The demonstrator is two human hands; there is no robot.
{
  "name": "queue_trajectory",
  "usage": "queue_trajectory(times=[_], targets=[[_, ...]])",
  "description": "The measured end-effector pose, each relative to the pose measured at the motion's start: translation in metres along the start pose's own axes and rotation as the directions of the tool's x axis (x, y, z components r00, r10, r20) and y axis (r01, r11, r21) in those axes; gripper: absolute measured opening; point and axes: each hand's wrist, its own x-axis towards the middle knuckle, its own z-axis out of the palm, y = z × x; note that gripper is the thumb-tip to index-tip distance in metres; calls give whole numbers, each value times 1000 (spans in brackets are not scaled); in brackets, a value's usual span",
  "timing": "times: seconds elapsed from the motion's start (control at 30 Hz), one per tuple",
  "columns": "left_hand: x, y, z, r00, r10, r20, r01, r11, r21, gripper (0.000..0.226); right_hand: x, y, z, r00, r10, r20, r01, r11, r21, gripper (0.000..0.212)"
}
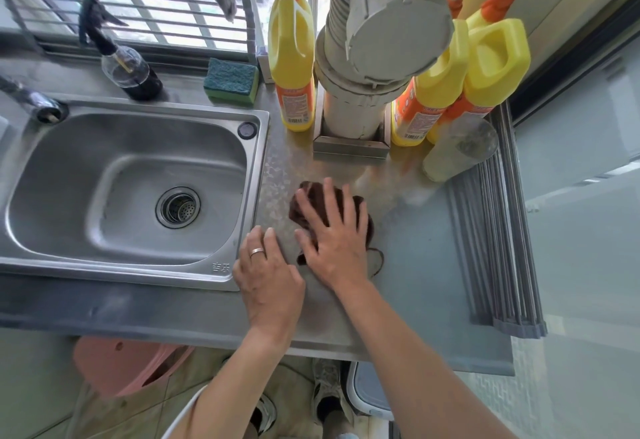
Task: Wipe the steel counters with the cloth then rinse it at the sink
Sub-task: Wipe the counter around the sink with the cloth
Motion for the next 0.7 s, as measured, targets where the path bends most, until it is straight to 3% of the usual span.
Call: queue_trajectory(times=[0.1,0.2,0.33,0.47,0.7], targets=[[2,-2,3,999,-15,47,11,997,75,68,15,1,5,985,-166,51,167,986,-16,52],[3,2,3,996,-33,77,25,995,101,69,25,18,8,979,-197,49,199,979,-50,52],[6,-4,1,997,-7,83,-3,993,120,67,35,53,-4,995,63,-73,-71,992,-101,58],[8,-8,-1,996,8,90,-17,994,103,65,21,87,-18,911,398,-111,-409,905,-117,63],[6,-16,-7,989,55,139,-65,995,70,67,15,83,-26,845,532,-65,-535,843,-52,60]])
